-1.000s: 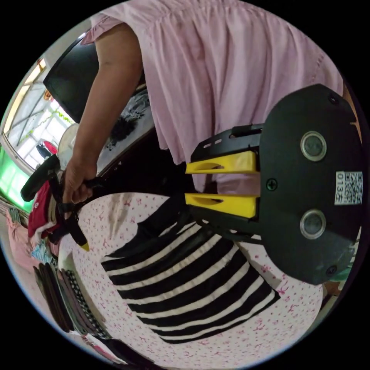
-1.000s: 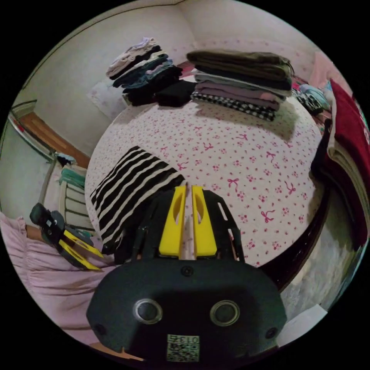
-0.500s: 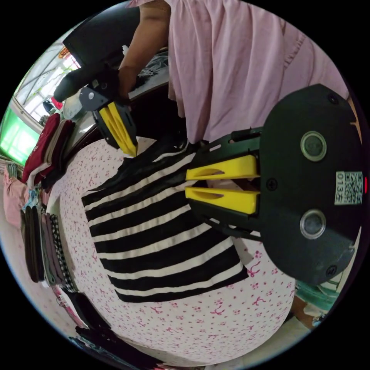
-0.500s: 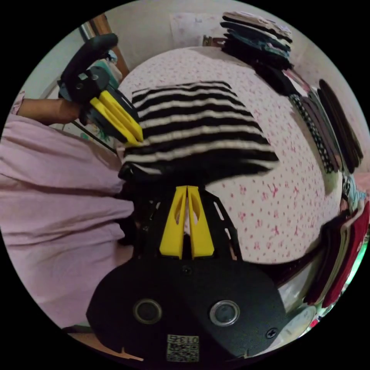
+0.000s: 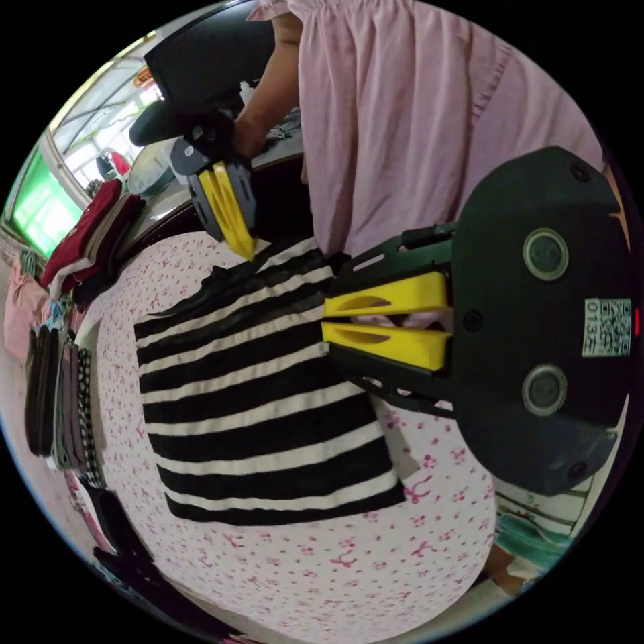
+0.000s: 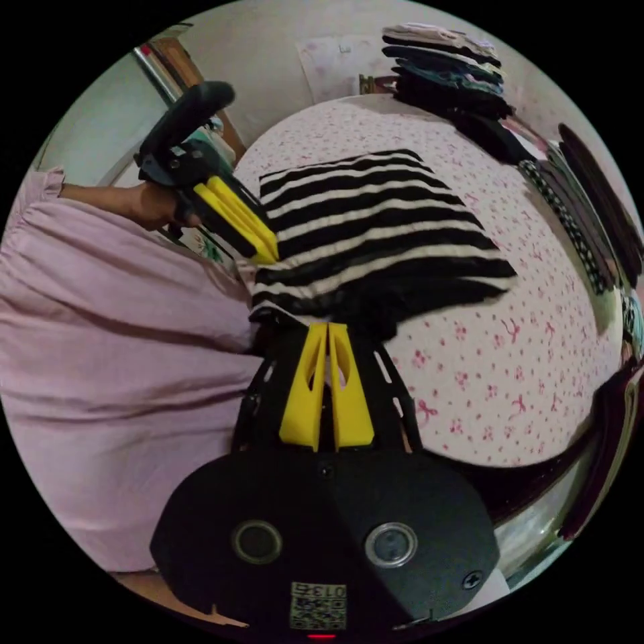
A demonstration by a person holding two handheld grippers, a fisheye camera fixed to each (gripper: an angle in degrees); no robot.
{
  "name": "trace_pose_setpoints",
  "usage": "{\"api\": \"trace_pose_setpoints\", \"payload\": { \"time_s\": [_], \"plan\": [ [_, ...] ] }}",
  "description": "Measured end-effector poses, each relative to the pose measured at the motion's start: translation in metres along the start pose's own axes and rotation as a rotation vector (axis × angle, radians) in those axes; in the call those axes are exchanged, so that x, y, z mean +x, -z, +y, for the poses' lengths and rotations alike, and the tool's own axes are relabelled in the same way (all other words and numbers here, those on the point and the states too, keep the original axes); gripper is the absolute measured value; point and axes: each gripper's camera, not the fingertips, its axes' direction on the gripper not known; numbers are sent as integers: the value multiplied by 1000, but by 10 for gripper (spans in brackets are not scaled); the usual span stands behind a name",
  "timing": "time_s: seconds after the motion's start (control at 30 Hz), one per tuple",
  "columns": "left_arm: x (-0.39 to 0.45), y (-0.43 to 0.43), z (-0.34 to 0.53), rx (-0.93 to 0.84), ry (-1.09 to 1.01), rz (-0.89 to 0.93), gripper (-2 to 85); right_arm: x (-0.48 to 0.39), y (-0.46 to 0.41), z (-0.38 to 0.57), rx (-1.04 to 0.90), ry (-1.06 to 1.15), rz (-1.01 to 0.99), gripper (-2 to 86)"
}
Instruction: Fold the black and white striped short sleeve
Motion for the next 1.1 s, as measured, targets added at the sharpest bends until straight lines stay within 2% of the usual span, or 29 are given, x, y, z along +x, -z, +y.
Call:
{"api": "trace_pose_setpoints", "payload": {
  "time_s": [0.07, 0.17, 0.27, 0.37, 0.5, 0.6, 0.73, 0.87, 1.1],
  "plan": [
    [-11, 16, 22, 15, 50, 5, 28, 14, 14, 13, -32, -39, 51, 6],
    [-32, 56, 57, 123, 168, -62, 63, 42, 45, 17, 38, -85, 110, 14],
    [-72, 87, 91, 222, 363, -126, 98, 69, 61, -15, 109, -99, 153, 35],
    [-113, 98, 109, 261, 463, -71, 119, 94, 63, -74, 162, -103, 110, 67],
    [-141, 90, 102, 200, 446, -9, 126, 122, 44, -167, 165, -109, 20, 89],
    [-151, 80, 93, 154, 409, 59, 118, 141, 14, -220, 82, -138, -67, 98],
    [-158, 74, 92, 129, 392, 88, 69, 146, -29, -260, -50, -137, -37, 96],
    [-159, 72, 95, 112, 349, 168, 28, 145, -59, -269, -154, -133, -18, 47],
    [-109, 113, 93, 208, 221, 195, 16, 143, 9, -225, 7, -31, -41, 15]
  ]
}}
